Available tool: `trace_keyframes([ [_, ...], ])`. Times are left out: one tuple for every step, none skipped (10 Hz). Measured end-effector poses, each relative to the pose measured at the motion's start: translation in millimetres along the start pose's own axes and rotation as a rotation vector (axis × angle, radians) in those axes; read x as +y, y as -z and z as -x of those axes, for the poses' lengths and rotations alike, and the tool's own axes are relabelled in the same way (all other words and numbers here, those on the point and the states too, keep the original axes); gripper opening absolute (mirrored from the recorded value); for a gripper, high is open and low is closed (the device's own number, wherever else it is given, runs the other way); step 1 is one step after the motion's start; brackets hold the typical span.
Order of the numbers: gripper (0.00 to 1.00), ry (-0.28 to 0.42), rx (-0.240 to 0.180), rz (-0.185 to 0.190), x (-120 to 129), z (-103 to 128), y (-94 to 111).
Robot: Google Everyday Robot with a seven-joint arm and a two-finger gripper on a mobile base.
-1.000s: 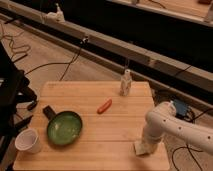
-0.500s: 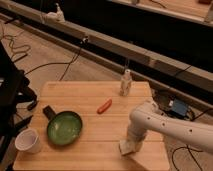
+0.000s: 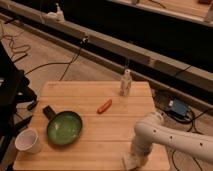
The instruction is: Wipe the white sponge on the table
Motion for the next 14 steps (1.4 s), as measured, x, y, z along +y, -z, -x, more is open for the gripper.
trace_keyframes([
  [0.00,-0.053,0.027,0.003,4.4,-24.7,3.8],
  [0.00,-0.108,0.065,-0.005,1.4,-53.0,11.5],
  [0.00,-0.140,0.092,-0.016,-6.8,-70.2,18.4],
  [0.00,-0.164,0.116,-0.033,-20.9,-83.3,27.0],
  [0.00,-0.180,0.132,-0.051,-37.4,-91.0,34.9],
  [0.00,-0.181,0.139,-0.066,-52.8,-90.7,40.1],
  [0.00,-0.169,0.138,-0.082,-72.4,-82.4,44.0],
  [0.00,-0.156,0.130,-0.091,-82.2,-73.7,44.2],
  [0.00,-0.134,0.112,-0.094,-89.1,-59.0,41.2],
  [0.00,-0.107,0.090,-0.096,-92.3,-41.8,37.0],
  [0.00,-0.067,0.057,-0.095,-90.5,-19.3,31.0],
  [0.00,-0.040,0.038,-0.092,-86.3,-6.1,26.3],
  [0.00,-0.011,0.017,-0.080,-76.6,6.7,19.2],
  [0.00,0.006,0.006,-0.064,-62.8,11.9,11.8],
])
